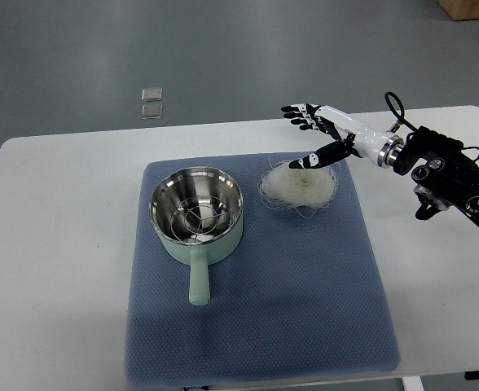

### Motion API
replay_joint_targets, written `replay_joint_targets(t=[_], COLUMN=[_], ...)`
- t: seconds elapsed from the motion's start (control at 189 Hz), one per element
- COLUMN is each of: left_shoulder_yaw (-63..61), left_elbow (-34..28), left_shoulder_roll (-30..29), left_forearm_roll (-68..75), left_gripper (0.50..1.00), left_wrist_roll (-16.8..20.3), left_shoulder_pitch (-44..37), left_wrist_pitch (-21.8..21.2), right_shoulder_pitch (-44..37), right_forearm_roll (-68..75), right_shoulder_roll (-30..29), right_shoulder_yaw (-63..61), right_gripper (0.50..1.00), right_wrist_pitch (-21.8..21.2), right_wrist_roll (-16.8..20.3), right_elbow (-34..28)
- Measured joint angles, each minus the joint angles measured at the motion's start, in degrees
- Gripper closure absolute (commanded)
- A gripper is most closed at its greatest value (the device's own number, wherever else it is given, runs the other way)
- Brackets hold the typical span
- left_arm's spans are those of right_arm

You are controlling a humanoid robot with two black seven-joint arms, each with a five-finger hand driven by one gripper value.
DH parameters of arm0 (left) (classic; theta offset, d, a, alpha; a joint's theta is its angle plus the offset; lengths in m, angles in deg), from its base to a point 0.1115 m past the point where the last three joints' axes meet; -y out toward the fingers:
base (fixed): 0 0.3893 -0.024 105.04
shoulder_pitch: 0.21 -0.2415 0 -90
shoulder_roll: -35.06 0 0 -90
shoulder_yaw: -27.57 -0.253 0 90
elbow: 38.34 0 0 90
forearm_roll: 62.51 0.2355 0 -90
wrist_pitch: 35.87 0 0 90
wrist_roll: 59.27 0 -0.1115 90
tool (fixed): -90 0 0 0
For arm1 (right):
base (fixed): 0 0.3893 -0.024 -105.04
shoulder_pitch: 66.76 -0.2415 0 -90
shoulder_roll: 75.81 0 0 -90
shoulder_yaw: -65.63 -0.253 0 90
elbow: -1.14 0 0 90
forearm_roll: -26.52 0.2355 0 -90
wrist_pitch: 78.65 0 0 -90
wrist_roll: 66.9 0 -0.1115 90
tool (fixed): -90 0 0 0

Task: Put vermicelli into pot with right hand
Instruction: 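Reach the right hand down over the white vermicelli bundle, then close the right hand fingers around the vermicelli bundle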

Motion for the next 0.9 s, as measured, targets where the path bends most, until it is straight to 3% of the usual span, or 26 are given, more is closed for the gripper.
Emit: replay_joint_targets(t=[0.47, 0.745, 0.899], left_shoulder_yaw=[0.0, -0.1, -0.2], left_elbow=[0.0, 0.1, 0.2], left_shoulder_roll=[0.0, 0.0, 0.0], left_forearm_roll=[0.0, 0.0, 0.0], left_gripper=[0.500, 0.500, 0.500], left_wrist_roll=[0.0, 0.0, 0.0], left_shoulder_pitch=[0.0, 0.0, 0.0], left_wrist_pitch=[0.0, 0.0, 0.0], right_shoulder_pitch=[-11.2, -11.7, -11.7], right_forearm_roll=[-12.5, -18.5, -19.4], right_shoulder_roll=[1.0, 0.2, 0.2], right_shoulder_yaw=[21.4, 26.0, 27.9], right_gripper=[0.583, 0.587, 0.587], right_wrist_pitch=[0.5, 5.8, 6.6], right_wrist_roll=[-0.8, -0.6, -0.7], right_elbow=[-1.3, 2.6, 2.9])
